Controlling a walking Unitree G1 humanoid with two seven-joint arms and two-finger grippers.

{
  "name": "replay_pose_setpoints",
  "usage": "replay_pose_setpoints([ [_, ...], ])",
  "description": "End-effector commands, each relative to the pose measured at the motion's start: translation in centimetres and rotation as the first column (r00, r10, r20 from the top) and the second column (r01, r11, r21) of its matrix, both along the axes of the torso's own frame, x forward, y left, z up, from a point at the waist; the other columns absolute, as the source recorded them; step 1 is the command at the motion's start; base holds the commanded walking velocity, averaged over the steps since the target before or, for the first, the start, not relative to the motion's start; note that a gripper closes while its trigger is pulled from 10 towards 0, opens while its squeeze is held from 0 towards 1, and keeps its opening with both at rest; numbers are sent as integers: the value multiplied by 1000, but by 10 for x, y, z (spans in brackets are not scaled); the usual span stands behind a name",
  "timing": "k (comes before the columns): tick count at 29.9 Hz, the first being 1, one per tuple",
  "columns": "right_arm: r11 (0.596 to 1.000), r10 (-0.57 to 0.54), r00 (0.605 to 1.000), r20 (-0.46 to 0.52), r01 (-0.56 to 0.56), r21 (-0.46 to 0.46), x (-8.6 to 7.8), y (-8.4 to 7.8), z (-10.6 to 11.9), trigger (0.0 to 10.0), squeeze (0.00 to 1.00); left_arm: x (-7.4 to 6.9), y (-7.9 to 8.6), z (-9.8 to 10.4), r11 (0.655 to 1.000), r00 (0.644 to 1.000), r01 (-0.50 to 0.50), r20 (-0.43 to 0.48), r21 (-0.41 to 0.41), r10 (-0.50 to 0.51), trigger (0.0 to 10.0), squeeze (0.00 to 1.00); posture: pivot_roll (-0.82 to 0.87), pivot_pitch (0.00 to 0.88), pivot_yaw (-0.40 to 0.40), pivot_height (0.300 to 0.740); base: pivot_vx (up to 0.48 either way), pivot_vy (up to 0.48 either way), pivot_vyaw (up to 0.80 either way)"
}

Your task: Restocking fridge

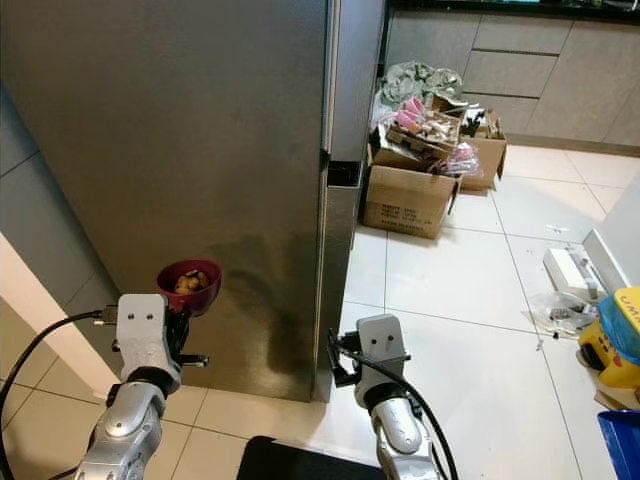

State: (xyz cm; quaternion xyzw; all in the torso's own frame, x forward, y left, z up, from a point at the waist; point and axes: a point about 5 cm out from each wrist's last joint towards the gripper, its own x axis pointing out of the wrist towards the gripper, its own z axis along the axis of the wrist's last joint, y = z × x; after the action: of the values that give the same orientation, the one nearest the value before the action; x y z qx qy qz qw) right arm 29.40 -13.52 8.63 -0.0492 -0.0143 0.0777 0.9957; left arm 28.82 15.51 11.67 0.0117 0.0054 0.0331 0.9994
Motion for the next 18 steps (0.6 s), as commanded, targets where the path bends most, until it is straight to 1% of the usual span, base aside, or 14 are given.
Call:
replay_pose_setpoints([
  [1,1000,10,1000,2,-10,2,-1,4,1,10000,0,1,4,1,1000,1000,-28,3,2,28,10000,0,-107,132,21,710,0,0,0],
  [3,1000,26,999,28,-26,-2,2,8,8,10000,0,2,8,2,999,999,-44,4,2,44,10000,0,-98,142,25,710,0,0,0],
  [4,1000,26,999,28,-26,-2,2,8,8,10000,0,2,8,2,999,999,-44,4,2,44,10000,0,-98,142,25,710,0,0,0],
  [5,999,54,995,79,-54,2,10,15,24,10000,0,3,18,5,997,997,-71,6,7,71,10000,0,-80,156,35,710,0,0,0],
  [6,999,54,995,79,-54,2,10,15,24,10000,0,3,18,5,997,997,-71,6,7,71,10000,0,-80,156,35,710,0,0,0],
  [9,997,59,991,122,-65,41,24,21,41,10000,0,1,28,8,996,996,-92,11,22,91,10000,0,-49,167,44,710,0,0,0],
  [10,997,59,991,122,-65,41,24,21,41,10000,0,1,28,8,996,996,-92,11,22,91,10000,0,-49,167,44,710,0,0,0],
  [11,997,34,990,134,-42,58,38,21,50,10000,0,-1,33,11,994,995,-100,15,38,100,10000,0,-24,171,46,710,0,0,0],
  [13,997,23,989,145,-33,67,48,22,57,10000,0,-3,35,14,993,994,-105,21,48,104,10000,0,-1,175,48,710,0,0,0],
  [14,997,22,989,148,-33,70,50,22,59,10000,0,-3,36,14,993,994,-106,23,49,105,10000,0,-1,175,48,710,0,0,0],
  [15,997,26,987,157,-37,71,54,23,63,10000,1000,-4,37,16,992,994,-110,27,54,109,10000,0,14,179,48,710,0,0,0],
  [17,997,29,986,163,-41,71,57,24,66,10000,1000,-5,38,17,992,993,-113,29,56,112,10000,0,21,181,48,710,0,0,0],
  [18,996,41,984,175,-54,69,63,27,73,10000,1000,-7,40,19,991,992,-120,32,63,118,10000,0,34,185,49,710,0,0,0],
])
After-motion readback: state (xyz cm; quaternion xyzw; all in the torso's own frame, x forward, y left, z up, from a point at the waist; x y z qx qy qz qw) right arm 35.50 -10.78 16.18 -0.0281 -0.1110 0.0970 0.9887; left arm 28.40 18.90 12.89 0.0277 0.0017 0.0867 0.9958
